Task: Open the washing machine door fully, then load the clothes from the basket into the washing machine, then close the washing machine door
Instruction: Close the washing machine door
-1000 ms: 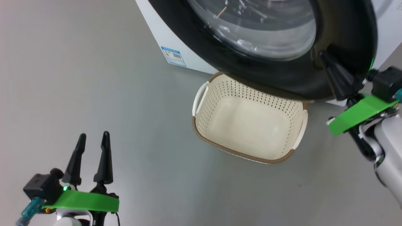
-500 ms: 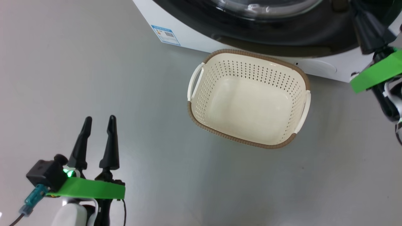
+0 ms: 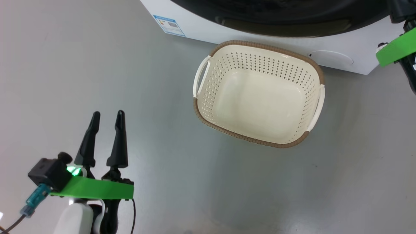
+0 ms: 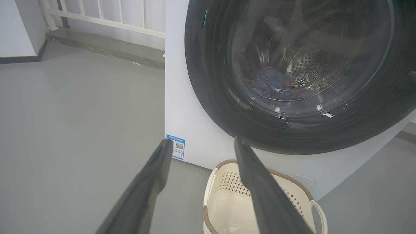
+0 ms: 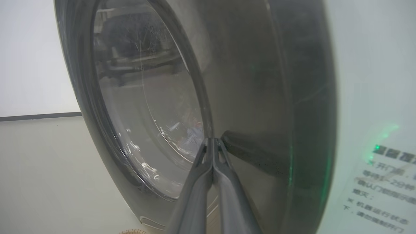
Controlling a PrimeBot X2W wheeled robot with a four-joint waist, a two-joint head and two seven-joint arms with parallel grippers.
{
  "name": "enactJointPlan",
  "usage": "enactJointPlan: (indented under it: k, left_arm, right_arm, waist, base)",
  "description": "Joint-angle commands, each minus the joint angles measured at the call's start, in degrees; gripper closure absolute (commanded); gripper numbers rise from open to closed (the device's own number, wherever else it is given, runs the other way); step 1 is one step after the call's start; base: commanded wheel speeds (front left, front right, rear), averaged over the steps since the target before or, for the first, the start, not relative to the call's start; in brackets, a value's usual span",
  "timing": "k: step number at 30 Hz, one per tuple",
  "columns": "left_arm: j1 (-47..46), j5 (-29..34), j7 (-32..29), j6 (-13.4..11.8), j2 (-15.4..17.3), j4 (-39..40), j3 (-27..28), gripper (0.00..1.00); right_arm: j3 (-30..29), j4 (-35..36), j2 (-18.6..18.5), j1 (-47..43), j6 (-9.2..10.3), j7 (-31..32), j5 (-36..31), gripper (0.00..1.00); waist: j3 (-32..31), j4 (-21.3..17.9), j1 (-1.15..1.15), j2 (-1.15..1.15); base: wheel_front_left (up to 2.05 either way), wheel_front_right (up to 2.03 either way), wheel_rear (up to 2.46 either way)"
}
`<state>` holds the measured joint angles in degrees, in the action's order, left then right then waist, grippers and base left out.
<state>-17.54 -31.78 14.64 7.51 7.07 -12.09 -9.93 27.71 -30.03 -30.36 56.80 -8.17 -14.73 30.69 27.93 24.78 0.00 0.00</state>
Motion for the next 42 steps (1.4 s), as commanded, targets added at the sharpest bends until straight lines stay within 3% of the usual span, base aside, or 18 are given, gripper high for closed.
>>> enactJointPlan:
  k: [1, 16, 18, 22, 23, 24, 31, 42]
  left_arm:
    - [-0.96, -0.17, 0.36, -0.02, 1.98, 1.2, 1.8, 0.0]
    - [-0.35, 0.13, 0.36, -0.02, 2.81, -0.85, 1.33, 0.0]
    - [-0.11, 0.16, 0.36, -0.02, 3.02, -1.19, 1.21, 0.0]
    - [0.63, -1.36, 0.36, -0.02, 2.85, -1.71, 0.87, 0.0]
    - [0.85, -2.27, 0.36, -0.02, 2.78, -1.71, 0.71, 0.0]
    - [1.1, -2.78, 0.36, -0.02, 3.02, -1.78, 0.5, 0.0]
    - [2.98, -3.43, 0.36, -0.02, 4.88, -2.62, 0.1, 0.0]
    - [6.89, -3.23, 0.36, -0.02, 5.08, -3.08, 1.11, 0.0]
  right_arm:
    - [-1.22, -0.2, -1.28, 1.68, 0.68, -0.27, -0.38, 1.0]
    - [-1.56, 0.45, 1.45, -4.28, 0.68, -0.27, -0.3, 1.0]
    - [-1.86, 1.08, 1.92, -5.91, 0.68, -0.27, -0.49, 0.76]
    - [-1.78, 2.91, 2.92, -9.81, 0.68, -0.27, -1.34, 0.53]
    - [-1.85, 3.32, 3.14, -10.78, 0.68, -0.27, -1.36, 0.37]
    - [-1.99, 3.76, 3.39, -11.76, 0.68, -0.27, -1.38, 0.0]
    - [-2.32, 7.58, 5.37, -18.64, 0.68, -0.27, -1.96, 0.0]
    - [-3.06, 13.26, 6.7, -26.97, 0.68, -0.27, -1.58, 0.0]
  waist:
    - [-0.09, 0.08, 0.0, 0.0]
    - [-5.46, -1.5, 0.0, 0.0]
    - [-6.84, -1.91, 0.0, 0.0]
    - [-10.02, -2.91, 0.0, 0.0]
    - [-10.87, -3.24, 0.0, 0.0]
    - [-11.76, -3.62, 0.0, 0.0]
    - [-17.76, -7.21, 0.0, 0.0]
    - [-23.76, -13.24, 0.0, 0.0]
  base:
    - [0.0, 0.0, 0.0]
    - [0.0, 0.0, 0.0]
    - [0.0, 0.0, 0.0]
    - [0.0, 0.0, 0.0]
    - [0.0, 0.0, 0.0]
    - [0.0, 0.0, 0.0]
    - [0.0, 0.0, 0.0]
    - [0.0, 0.0, 0.0]
